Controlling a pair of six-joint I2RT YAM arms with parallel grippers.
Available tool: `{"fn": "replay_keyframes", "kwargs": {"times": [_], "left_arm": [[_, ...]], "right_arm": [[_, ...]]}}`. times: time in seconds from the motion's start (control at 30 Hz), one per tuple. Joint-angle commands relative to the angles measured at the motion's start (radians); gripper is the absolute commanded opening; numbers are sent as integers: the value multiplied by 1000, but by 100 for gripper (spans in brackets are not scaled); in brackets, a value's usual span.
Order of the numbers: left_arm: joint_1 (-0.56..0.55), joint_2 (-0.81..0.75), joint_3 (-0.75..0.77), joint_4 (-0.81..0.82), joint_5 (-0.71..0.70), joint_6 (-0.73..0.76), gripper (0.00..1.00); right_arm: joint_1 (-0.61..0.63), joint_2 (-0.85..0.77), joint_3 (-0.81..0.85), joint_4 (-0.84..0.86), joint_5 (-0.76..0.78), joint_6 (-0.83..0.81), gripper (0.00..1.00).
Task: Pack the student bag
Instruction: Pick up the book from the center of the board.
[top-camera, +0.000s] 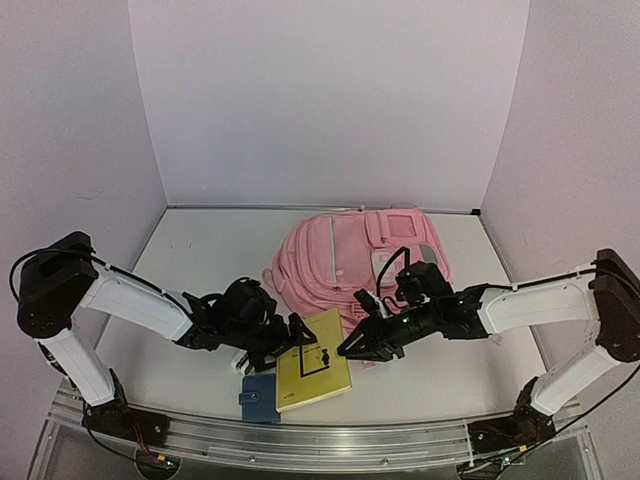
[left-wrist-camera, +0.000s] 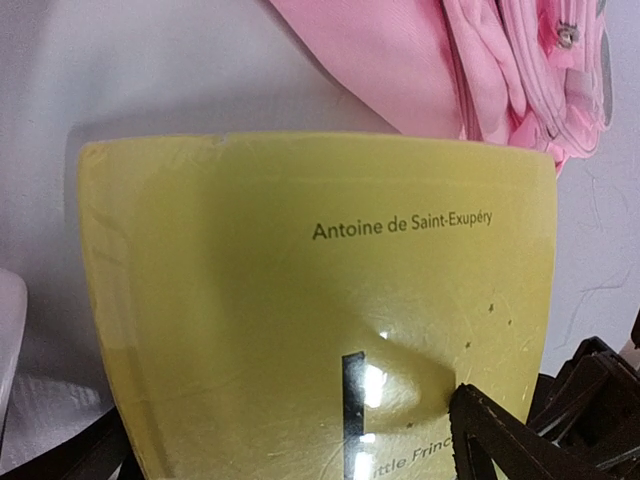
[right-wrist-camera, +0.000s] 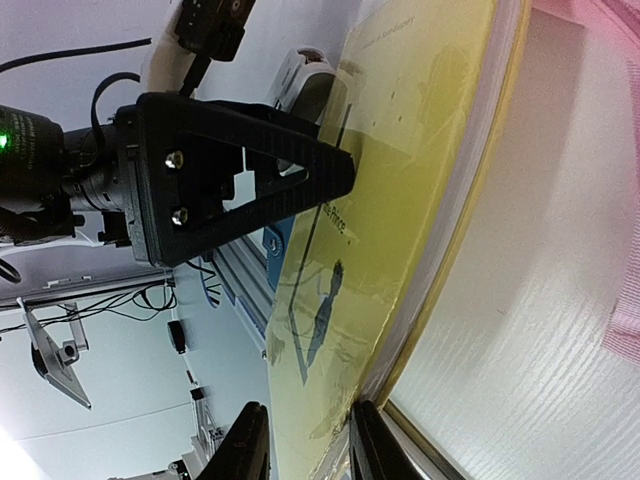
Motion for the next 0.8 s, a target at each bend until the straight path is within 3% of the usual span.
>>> {"fn": "replay_keyframes", "kwargs": {"times": [0.0,0.4,0.77], "left_arm": [[-22,-38,-42,55,14,-20,97],[-22,-223,-146,111,-73,-40,78],[-22,-248,-167,174,-84,9,61]], "right_arm": [[36,48,95,180,66,13,28],[39,179,91,192,164,20,28],[39,305,86,279,141,31,26]]}}
